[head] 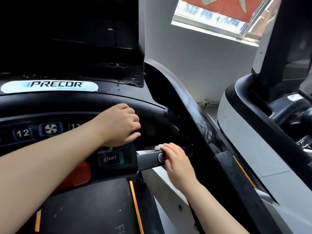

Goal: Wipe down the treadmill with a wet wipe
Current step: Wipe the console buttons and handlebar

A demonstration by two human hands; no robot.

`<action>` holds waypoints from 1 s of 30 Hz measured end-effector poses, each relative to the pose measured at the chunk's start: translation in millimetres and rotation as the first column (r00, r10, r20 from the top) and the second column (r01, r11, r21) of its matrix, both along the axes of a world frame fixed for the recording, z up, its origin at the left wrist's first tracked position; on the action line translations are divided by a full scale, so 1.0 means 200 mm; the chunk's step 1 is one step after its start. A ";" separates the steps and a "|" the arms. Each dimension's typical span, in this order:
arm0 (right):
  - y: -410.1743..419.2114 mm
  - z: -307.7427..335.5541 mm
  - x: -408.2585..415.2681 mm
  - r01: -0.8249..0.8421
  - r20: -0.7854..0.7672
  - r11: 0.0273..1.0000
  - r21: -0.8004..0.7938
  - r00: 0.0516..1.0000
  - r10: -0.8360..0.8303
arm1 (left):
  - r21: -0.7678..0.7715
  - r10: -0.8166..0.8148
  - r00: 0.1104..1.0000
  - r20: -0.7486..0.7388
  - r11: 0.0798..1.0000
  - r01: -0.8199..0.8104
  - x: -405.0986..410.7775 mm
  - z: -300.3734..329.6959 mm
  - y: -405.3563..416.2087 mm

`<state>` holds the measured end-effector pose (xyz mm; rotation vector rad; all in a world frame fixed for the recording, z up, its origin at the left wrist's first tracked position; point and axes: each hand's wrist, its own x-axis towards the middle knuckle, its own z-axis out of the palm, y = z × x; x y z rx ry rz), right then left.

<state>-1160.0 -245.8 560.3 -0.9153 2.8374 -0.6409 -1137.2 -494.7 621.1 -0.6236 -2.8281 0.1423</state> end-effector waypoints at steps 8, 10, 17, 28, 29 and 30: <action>-0.09 -0.06 0.11 0.071 0.024 0.986 -0.149 0.997 -0.068 | -0.001 -0.026 0.999 -0.046 1.000 0.026 -0.02 -0.03 0.00; -0.14 -0.07 0.19 0.008 0.020 0.980 -0.201 1.000 -0.005 | -0.012 -0.028 0.999 -0.042 1.000 0.028 -0.02 -0.02 0.00; -0.13 -0.10 0.21 -0.173 -0.237 0.984 -0.047 0.959 0.157 | -0.013 -0.041 0.997 -0.071 0.999 0.040 -0.03 -0.03 0.01; -0.23 -0.03 0.17 -0.155 -0.179 0.988 -0.019 0.973 0.149 | -0.008 -0.078 0.987 -0.138 0.997 0.078 -0.03 -0.04 0.01; -0.22 -0.05 0.14 -0.159 -0.231 0.987 0.034 0.959 0.162 | -0.007 -0.082 0.986 -0.145 0.997 0.082 -0.03 -0.04 0.01; -0.21 -0.06 0.12 -0.133 -0.241 0.991 0.032 0.961 0.136 | -0.005 -0.086 0.985 -0.152 0.996 0.087 -0.03 -0.03 0.01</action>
